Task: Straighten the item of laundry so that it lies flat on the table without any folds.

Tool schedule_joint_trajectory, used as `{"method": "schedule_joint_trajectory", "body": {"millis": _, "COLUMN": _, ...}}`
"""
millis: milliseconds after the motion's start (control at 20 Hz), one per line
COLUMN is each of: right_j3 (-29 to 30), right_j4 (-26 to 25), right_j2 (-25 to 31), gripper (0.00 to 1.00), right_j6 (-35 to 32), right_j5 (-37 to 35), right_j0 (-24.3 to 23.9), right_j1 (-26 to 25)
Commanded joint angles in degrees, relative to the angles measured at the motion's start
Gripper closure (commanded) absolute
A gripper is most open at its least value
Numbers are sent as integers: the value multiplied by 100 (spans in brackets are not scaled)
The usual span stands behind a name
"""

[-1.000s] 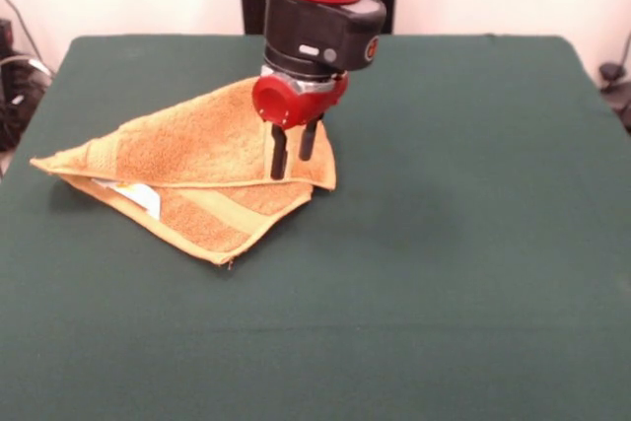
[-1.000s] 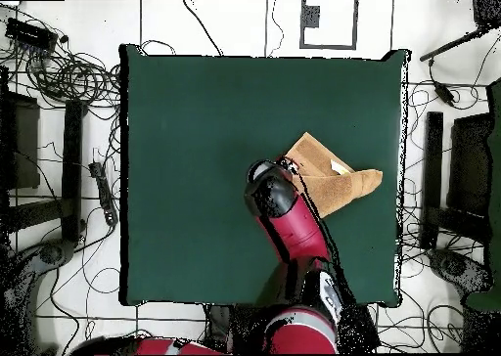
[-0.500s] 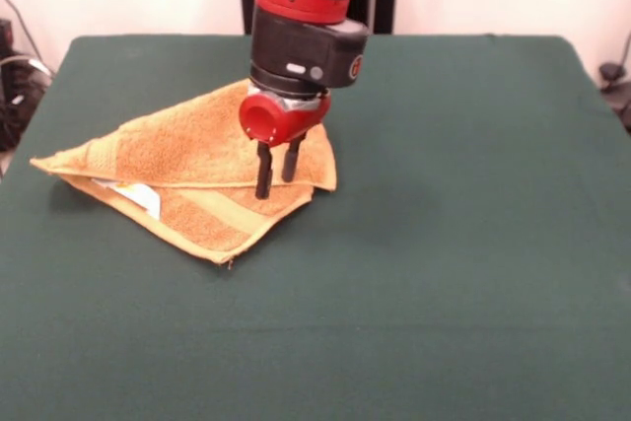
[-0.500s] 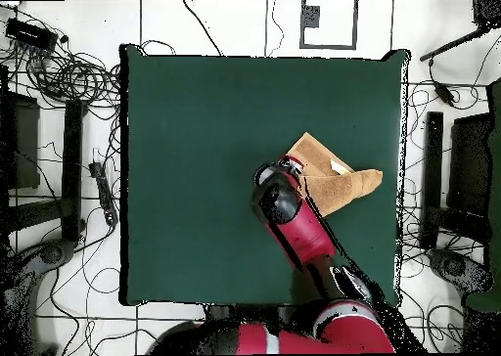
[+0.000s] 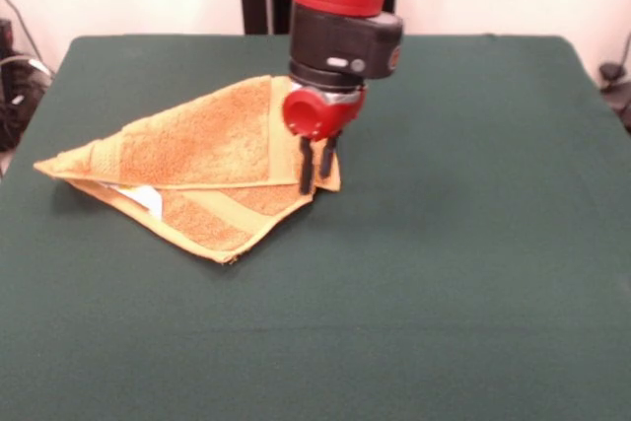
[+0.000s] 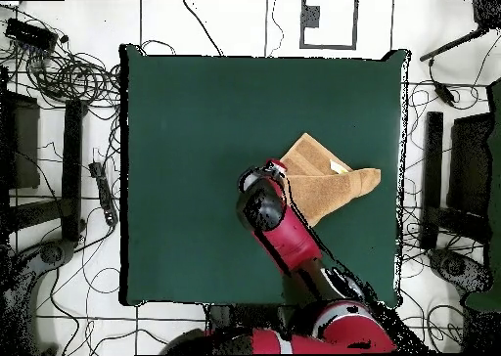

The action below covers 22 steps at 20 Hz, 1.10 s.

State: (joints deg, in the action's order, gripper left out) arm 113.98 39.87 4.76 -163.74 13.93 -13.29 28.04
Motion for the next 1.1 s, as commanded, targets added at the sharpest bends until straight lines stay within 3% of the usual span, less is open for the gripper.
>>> {"method": "schedule_joint_trajectory", "body": {"millis": 50, "right_j3": 955, "right_j4": 305, "right_j2": 1039, "gripper": 0, "right_j6": -2260, "right_j5": -109, "right_j0": 186, "right_j1": 99}}
{"method": "schedule_joint_trajectory", "body": {"millis": 250, "right_j3": 1216, "right_j4": 324, "right_j2": 1154, "gripper": 0, "right_j6": -2229, "right_j5": -206, "right_j0": 148, "right_j1": 266}}
{"method": "schedule_joint_trajectory", "body": {"millis": 600, "right_j3": 1380, "right_j4": -209, "right_j2": 1451, "gripper": 0, "right_j6": -2346, "right_j5": 429, "right_j0": -69, "right_j1": 33}}
{"method": "schedule_joint_trajectory", "body": {"millis": 1100, "right_j3": 1719, "right_j4": -330, "right_j2": 1536, "gripper": 0, "right_j6": -2571, "right_j5": 519, "right_j0": 146, "right_j1": 209}}
